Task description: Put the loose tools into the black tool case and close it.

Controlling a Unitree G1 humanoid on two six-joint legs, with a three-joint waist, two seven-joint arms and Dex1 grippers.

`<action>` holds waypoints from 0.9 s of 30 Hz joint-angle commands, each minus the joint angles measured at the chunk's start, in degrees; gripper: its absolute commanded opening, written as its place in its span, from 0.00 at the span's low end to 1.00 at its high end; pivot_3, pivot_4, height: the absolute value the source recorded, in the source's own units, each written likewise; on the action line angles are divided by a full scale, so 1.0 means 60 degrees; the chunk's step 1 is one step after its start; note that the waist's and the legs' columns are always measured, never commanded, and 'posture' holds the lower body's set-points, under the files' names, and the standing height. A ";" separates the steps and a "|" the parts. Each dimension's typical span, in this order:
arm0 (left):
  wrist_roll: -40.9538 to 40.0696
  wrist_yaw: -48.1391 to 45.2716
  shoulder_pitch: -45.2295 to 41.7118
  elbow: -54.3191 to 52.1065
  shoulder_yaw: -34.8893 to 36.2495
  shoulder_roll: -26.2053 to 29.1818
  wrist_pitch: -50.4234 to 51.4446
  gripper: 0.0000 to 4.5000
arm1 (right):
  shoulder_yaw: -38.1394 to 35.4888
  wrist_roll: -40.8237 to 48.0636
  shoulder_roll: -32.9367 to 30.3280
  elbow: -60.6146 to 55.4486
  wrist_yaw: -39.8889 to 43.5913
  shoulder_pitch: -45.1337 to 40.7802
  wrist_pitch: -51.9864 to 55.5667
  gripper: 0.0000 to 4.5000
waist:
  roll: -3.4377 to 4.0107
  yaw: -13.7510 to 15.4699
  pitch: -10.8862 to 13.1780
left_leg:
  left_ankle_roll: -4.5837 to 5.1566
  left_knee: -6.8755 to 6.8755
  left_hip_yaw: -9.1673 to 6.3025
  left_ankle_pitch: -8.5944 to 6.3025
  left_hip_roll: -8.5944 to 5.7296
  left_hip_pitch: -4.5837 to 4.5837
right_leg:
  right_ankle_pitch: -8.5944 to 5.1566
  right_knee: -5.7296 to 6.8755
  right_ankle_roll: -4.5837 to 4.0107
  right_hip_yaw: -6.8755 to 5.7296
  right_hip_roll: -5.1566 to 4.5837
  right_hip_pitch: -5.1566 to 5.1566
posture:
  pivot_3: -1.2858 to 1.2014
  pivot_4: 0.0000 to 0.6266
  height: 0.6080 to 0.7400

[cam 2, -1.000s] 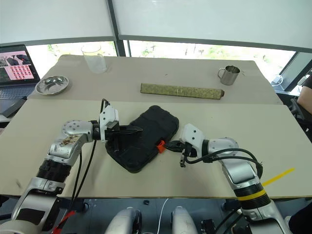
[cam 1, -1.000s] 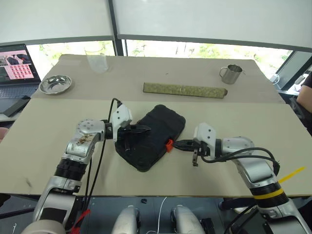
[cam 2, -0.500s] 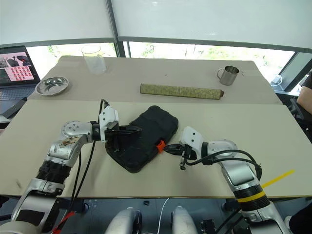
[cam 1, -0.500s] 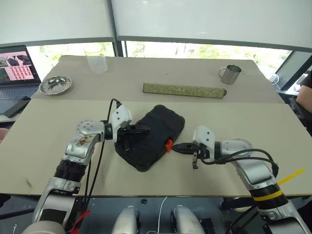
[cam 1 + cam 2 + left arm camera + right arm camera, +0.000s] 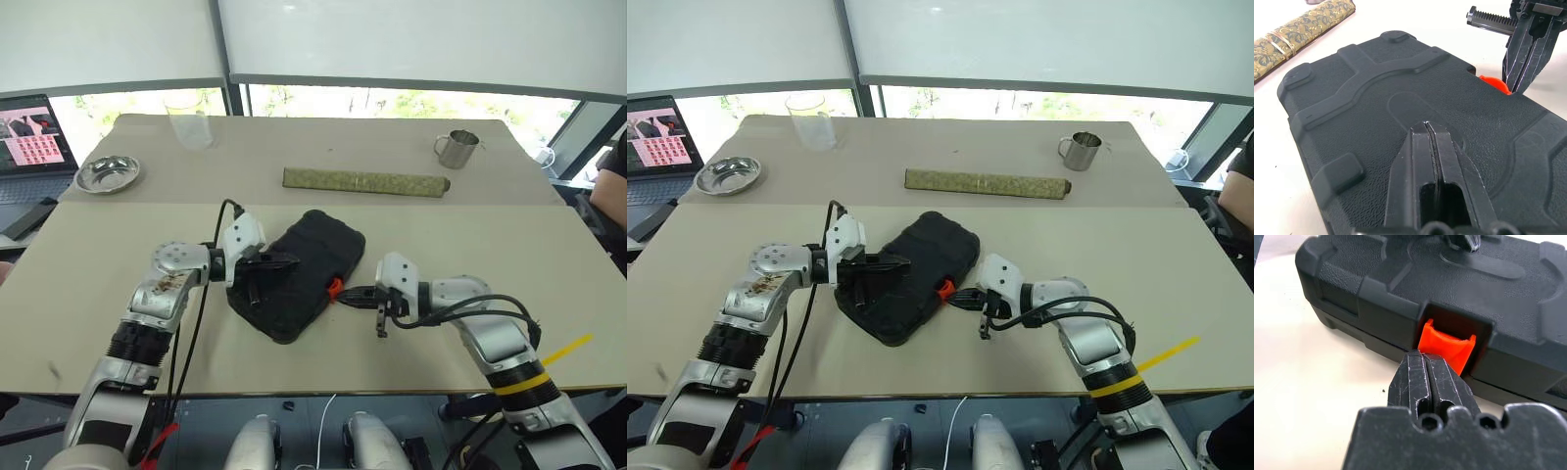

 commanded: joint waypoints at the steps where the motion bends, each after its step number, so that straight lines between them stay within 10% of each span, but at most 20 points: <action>1: 0.0334 -0.0052 0.0417 0.0317 -0.0574 -0.0142 0.0358 0.00 | 0.0242 -0.0218 0.0185 0.0203 -0.0028 -0.0461 -0.0106 0.00 | 0.0002 -0.0012 -0.0002 | 0.0000 0.0000 0.0000 0.0000 0.0002 0.0004 | 0.0000 0.0000 0.0000 0.0000 0.0003 0.0003 | 0.52 0.24 1.00; 27: 0.0394 0.0113 0.0749 0.0505 -0.0386 -0.0022 0.0413 0.00 | 0.0140 -0.0439 0.0037 0.0561 0.0079 -0.0842 0.0282 0.00 | 0.0003 -0.0024 -0.0002 | -0.0001 -0.0040 -0.0017 -0.0001 0.0014 0.0115 | -0.0023 -0.0016 -0.0025 0.0001 0.0012 0.0107 | 0.52 0.24 1.00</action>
